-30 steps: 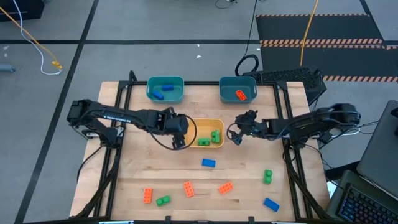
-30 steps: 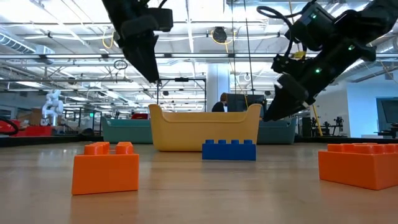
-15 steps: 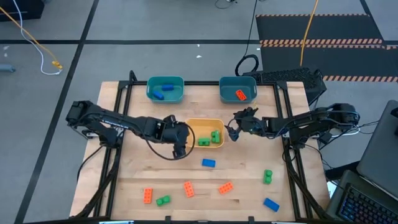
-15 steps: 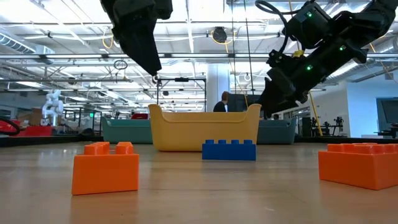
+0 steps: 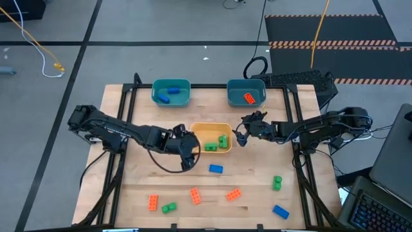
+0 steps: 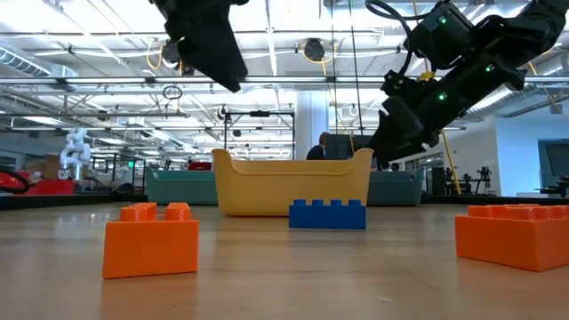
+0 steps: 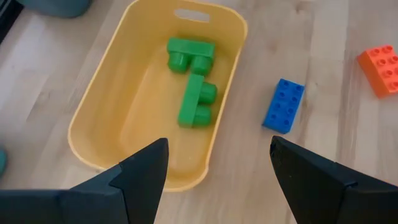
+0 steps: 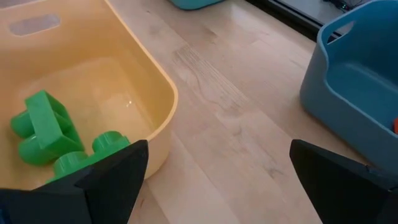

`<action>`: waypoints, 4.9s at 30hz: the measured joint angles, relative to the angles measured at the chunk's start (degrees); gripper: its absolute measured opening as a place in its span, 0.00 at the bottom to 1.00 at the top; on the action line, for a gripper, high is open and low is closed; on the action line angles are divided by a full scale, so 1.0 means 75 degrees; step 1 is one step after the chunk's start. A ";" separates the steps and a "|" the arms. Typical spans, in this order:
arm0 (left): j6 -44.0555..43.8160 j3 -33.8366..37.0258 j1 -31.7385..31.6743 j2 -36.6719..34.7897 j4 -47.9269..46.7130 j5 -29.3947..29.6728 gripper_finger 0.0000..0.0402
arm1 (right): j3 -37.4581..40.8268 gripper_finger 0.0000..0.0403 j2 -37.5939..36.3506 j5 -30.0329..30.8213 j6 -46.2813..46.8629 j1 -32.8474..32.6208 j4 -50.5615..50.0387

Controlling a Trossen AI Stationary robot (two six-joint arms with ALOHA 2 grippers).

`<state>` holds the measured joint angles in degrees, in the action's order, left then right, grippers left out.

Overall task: Sort & place blocks by color
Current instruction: Put the green game piece into the yellow bin

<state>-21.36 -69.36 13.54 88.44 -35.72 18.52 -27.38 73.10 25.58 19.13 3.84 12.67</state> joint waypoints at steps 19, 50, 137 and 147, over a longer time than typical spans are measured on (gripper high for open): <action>0.1433 0.0002 -0.0071 0.0815 0.2641 -0.1585 0.70 | -0.0001 0.95 -0.2447 -0.0044 -0.0877 -0.0281 -0.0675; 0.3066 0.0712 -0.2274 0.0684 0.6958 -0.2520 0.70 | -0.0739 0.95 -0.2649 -0.0684 -0.0222 -0.0750 -0.3997; 0.3243 0.3777 -0.1151 -0.0356 1.1056 -0.1973 0.70 | -0.2428 0.29 0.1530 -0.5624 1.1718 -0.5294 -0.7820; 0.3211 0.3777 -0.1151 -0.0355 1.1006 -0.1967 0.70 | -0.2614 0.29 0.1523 -0.5130 1.0328 -0.4519 -0.7819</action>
<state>2.72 -41.04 4.91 85.78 46.83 3.77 -46.98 84.52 -12.90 96.59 -30.06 -45.98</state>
